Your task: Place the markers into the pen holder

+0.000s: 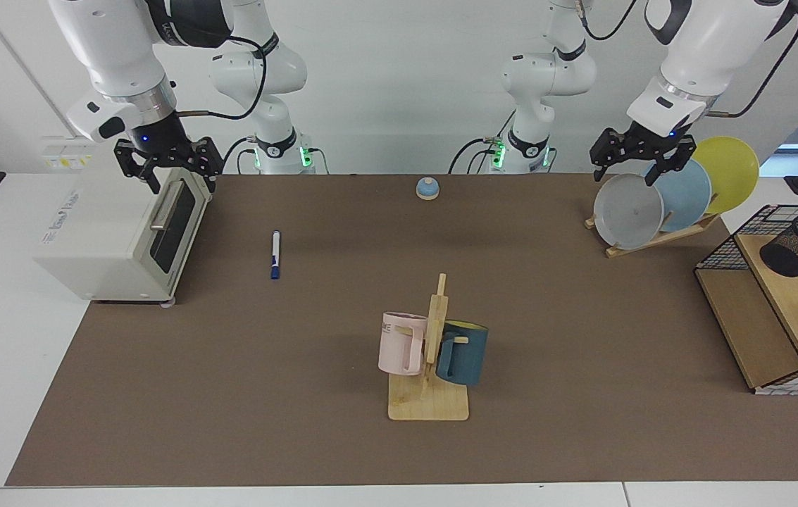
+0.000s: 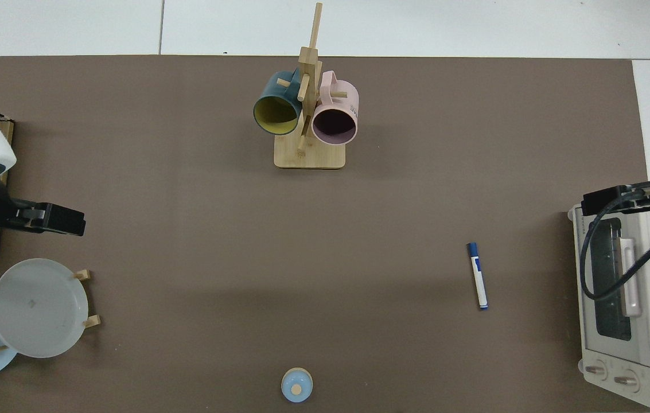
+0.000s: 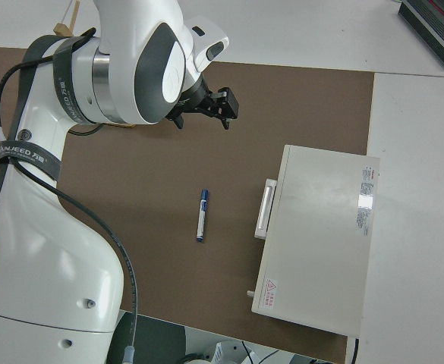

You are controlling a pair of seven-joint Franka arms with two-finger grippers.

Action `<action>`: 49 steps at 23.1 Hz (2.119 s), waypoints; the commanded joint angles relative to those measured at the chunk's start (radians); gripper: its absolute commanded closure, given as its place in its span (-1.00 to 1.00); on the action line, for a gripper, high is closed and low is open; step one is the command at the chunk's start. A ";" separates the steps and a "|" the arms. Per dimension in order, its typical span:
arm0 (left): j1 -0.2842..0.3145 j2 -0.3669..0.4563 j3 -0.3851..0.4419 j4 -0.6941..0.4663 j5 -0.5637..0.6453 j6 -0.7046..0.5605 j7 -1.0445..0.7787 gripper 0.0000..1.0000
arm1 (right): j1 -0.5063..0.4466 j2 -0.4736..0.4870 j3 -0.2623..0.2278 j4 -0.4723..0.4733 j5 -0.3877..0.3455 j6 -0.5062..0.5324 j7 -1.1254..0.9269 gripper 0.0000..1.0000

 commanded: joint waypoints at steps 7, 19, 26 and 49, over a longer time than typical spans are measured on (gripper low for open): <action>-0.024 -0.017 -0.028 0.006 0.037 0.028 0.004 -1.00 | -0.007 -0.022 0.009 -0.017 0.008 -0.005 -0.024 -1.00; -0.010 -0.034 -0.014 0.006 0.042 -0.058 -0.004 -1.00 | 0.000 -0.037 0.012 -0.046 0.008 0.005 -0.031 -1.00; -0.002 -0.046 0.009 -0.004 0.043 -0.075 -0.004 -1.00 | 0.002 -0.036 0.012 -0.077 0.005 0.056 -0.015 -1.00; -0.171 -0.068 0.080 -0.083 0.025 0.020 0.013 -1.00 | 0.124 0.018 0.012 -0.577 0.007 0.559 0.122 -1.00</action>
